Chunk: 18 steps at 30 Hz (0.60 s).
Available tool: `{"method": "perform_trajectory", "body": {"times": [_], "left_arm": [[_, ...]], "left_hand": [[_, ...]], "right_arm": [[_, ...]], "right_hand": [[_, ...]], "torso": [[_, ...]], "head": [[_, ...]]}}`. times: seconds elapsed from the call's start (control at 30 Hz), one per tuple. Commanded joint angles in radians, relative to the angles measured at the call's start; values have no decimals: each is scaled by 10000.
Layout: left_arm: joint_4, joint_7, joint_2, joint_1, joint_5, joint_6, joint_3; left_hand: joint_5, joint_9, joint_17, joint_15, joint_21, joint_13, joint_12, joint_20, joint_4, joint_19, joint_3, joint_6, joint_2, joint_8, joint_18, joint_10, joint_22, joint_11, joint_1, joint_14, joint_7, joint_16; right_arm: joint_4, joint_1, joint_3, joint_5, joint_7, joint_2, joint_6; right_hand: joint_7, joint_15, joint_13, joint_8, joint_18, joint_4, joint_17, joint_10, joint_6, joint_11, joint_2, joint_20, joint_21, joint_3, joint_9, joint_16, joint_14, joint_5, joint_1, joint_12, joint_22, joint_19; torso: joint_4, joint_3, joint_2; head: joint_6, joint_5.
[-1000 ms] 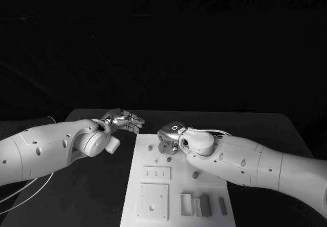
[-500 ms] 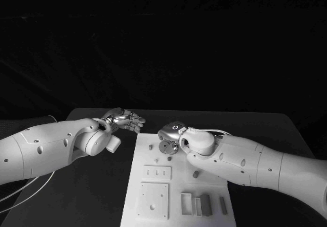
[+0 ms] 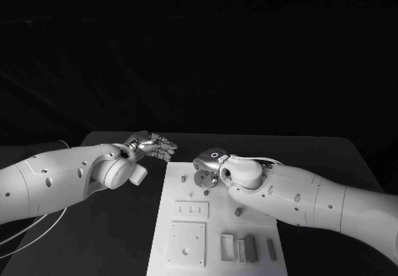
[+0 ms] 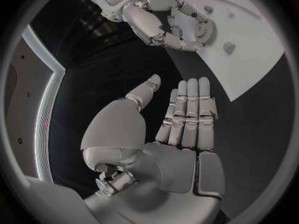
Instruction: Assemble the parts on the task board
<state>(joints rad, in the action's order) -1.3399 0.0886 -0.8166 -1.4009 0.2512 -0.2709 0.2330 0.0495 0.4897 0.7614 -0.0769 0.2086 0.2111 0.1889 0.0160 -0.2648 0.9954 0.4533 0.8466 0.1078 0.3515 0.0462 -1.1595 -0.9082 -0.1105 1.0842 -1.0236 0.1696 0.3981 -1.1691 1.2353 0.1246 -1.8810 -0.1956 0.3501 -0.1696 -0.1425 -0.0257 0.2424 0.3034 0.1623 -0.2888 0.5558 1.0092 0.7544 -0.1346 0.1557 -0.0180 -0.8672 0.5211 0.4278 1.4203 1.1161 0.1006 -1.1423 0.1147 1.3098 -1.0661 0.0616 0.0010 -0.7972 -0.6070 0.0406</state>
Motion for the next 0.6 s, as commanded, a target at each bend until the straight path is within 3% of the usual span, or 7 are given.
{"method": "perform_trajectory", "body": {"times": [0.03,0.6], "left_arm": [[-25,51,2,-14,20,134,-10],[-35,44,-7,-21,20,143,-11]], "left_hand": [[0,9,18,25,-68,12,-55,83,-4,-5,42,76,-6,-42,134,-51,-17,4,-43,-73,5,-52],[0,11,32,25,-73,21,-62,83,-7,-3,44,77,-5,-44,134,-53,-21,4,-40,-77,5,-65]], "right_arm": [[-33,-9,2,27,75,24,-58],[-78,-22,3,44,85,48,-259]], "right_hand": [[-9,-32,-38,-64,995,70,10,-125,-113,-52,107,-40,51,35,-29,-58,-76,40,11,-91,116,70],[3,-96,-138,-82,995,132,6,-353,-146,-117,174,-56,71,135,-72,-66,-106,42,48,-254,111,82]], "torso": [[5,1,-2],[10,-6,-2]], "head": [[-1,6],[-10,14]]}}
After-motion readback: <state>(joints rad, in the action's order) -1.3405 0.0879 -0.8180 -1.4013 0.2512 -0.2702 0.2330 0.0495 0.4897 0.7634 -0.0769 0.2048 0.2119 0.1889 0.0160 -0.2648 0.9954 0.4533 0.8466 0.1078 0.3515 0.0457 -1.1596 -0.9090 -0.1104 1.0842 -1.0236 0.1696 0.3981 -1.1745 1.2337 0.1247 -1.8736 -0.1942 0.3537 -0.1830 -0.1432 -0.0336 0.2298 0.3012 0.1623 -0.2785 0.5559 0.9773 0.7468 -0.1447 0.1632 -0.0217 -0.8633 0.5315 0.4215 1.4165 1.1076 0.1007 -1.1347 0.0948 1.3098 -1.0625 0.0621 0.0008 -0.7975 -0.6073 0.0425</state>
